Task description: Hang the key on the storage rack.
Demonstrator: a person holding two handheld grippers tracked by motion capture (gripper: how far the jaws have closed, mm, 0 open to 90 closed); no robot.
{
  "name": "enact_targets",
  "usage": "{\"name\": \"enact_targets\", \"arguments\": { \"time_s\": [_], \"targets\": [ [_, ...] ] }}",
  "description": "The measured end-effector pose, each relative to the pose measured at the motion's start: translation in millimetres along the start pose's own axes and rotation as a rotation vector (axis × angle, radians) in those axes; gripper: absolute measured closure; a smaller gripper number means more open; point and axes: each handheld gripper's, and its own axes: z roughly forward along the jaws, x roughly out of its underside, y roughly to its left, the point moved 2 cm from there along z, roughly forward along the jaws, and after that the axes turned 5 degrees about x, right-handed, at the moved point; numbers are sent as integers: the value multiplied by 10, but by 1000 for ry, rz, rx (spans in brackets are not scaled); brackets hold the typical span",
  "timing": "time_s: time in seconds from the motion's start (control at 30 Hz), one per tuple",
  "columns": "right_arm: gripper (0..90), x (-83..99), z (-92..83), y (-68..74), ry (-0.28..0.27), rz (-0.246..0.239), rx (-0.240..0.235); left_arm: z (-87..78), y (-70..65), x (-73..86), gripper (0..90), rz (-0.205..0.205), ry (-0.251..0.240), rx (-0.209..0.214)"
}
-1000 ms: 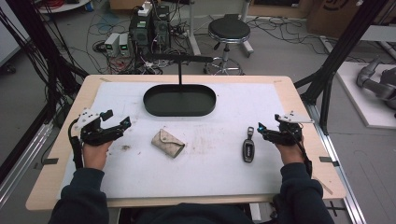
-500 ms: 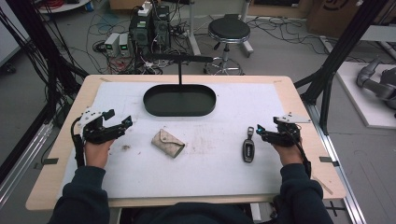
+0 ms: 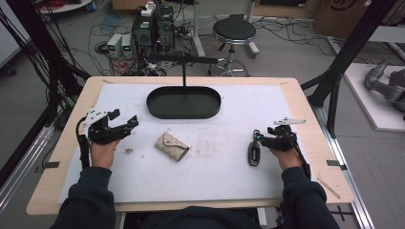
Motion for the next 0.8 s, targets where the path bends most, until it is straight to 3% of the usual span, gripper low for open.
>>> {"name": "enact_targets", "arguments": {
  "time_s": [0.13, 0.23, 0.4, 0.53, 0.6, 0.7, 0.73, 0.77, 0.8],
  "targets": [
    [413, -28, 127, 29, 49, 8, 24, 39, -4, 25, 206, 3, 31, 12],
    [429, -30, 201, 56, 97, 19, 20, 19, -32, 14, 212, 12, 28, 20],
    [437, -43, 199, 83, 98, 18, 44, -16, -46, 2, 212, 18, 19, 18],
    [461, -50, 283, 138, 137, 7, 54, -1, -45, 13, 213, 18, 27, 23],
    [637, -99, 303, 177, 147, -26, 64, 9, -40, 18, 220, 18, 31, 27],
    [705, -134, 325, 214, 148, -91, 49, 47, -27, 37, 220, 6, 38, 32],
    [705, -134, 325, 214, 148, -91, 49, 47, -27, 37, 221, 6, 38, 32],
    [713, -144, 341, 229, 130, -127, 18, 52, -27, 40, 222, 6, 40, 33],
    [713, -144, 341, 229, 130, -127, 18, 55, -30, 41, 222, 5, 41, 35]
  ]
}}
